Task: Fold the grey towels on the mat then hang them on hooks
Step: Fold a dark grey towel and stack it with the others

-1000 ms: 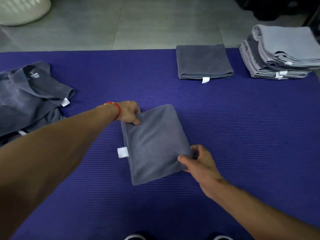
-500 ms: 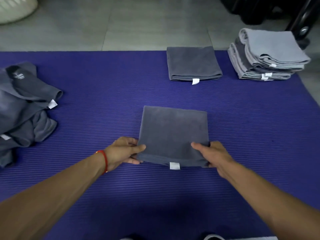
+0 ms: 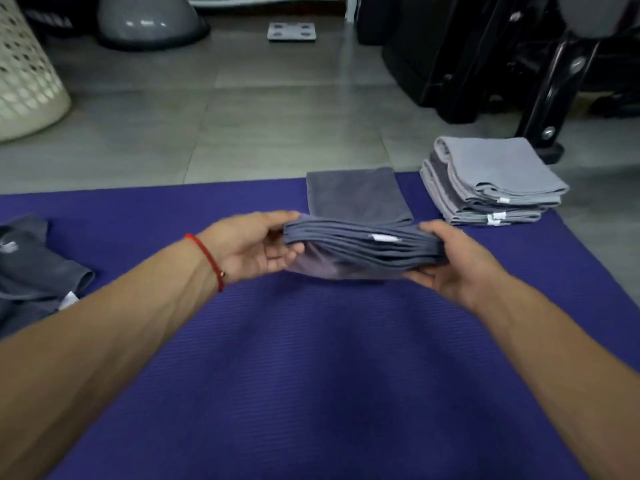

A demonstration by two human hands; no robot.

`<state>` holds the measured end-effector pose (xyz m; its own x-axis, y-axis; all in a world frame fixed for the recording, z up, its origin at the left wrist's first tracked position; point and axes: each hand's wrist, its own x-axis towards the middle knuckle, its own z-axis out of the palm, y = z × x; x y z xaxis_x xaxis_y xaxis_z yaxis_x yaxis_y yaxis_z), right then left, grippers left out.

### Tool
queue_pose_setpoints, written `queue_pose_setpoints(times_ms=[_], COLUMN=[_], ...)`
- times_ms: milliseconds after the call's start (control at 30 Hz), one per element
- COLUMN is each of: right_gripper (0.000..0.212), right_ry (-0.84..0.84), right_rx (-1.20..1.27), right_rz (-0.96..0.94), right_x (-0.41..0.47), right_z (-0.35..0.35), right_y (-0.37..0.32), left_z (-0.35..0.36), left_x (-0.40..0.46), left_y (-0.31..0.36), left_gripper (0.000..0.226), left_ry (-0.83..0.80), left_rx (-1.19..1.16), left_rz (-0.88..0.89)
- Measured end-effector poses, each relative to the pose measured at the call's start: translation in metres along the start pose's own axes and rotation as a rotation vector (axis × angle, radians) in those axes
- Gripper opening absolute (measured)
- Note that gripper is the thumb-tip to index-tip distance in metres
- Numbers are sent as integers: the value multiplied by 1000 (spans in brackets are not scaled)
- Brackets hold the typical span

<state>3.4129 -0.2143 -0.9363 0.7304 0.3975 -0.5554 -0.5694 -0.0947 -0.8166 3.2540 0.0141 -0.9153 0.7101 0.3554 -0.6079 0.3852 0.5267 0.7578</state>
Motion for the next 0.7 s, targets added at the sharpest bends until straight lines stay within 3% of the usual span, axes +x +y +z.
queue_pose_setpoints(times_ms=[233, 333, 400, 467, 567, 700], right_gripper=[21, 30, 18, 4, 42, 58], right_ry=[68, 113, 167, 215, 71, -90], right_rx=[-15, -81, -261, -657, -1202, -1550], right_rz=[-205, -105, -94, -286, -622, -604], right_x=[110, 149, 151, 141, 111, 67], right_z=[7, 3, -7, -24, -41, -18], right_y=[-56, -23, 21, 73, 139, 172], left_z=[33, 22, -1, -34, -82, -131], left_x=[86, 127, 136, 126, 78, 11], left_y=[40, 5, -38, -91, -161, -205], left_gripper=[8, 17, 10, 24, 58, 56], left_ry=[132, 264, 297, 205, -71, -23], left_rx=[11, 146, 436, 924, 1542, 1769], left_rz=[258, 156, 71, 199, 585, 709])
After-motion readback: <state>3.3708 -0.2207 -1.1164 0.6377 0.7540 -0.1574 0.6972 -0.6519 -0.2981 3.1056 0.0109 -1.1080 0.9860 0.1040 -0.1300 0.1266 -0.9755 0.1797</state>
